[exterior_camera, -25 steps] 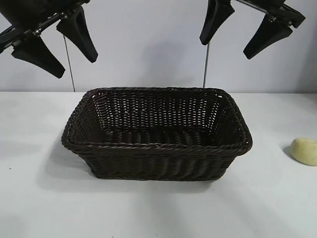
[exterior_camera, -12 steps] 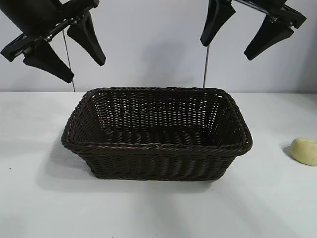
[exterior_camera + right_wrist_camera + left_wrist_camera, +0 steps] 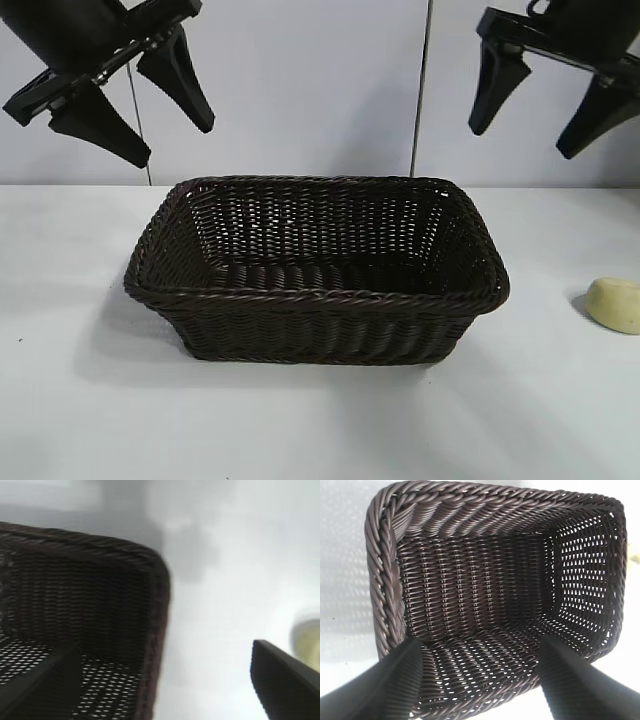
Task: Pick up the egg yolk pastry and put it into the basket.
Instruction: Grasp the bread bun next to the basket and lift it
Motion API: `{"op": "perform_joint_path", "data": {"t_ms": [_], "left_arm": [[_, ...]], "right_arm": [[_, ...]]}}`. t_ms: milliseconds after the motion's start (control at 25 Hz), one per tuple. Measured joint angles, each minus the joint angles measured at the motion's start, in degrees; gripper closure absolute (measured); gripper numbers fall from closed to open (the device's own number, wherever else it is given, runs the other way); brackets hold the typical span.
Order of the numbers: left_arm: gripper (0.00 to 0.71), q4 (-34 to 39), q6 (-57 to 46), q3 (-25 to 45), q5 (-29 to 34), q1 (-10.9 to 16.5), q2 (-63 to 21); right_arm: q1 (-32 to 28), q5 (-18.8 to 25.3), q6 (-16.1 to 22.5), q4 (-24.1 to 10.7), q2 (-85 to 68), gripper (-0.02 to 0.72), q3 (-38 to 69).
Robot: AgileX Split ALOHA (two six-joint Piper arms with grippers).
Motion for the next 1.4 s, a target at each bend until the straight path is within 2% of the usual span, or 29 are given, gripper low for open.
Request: {"op": "perform_joint_path", "data": {"t_ms": [200,640,1160,1400], "left_arm": [[0.225,-0.1,0.0,0.0,0.0,0.0,0.0],[0.225,-0.1,0.0,0.0,-0.1,0.0,0.0],[0.225,-0.1,1.9,0.0,-0.1,0.0,0.0],[0.225,-0.1,1.9,0.0,-0.1,0.0,0.0]], "right_arm": [[-3.5,3.9,0.0,-5.2,1.1,0.050,0.0],[-4.7,3.8,1.7,-11.8,6.7,0.050,0.2],[-4.7,3.7,3.6,-14.5,16.1,0.050,0.2],[-4.7,3.5,5.4,-17.1,18.6,0.050,0.2]]}}
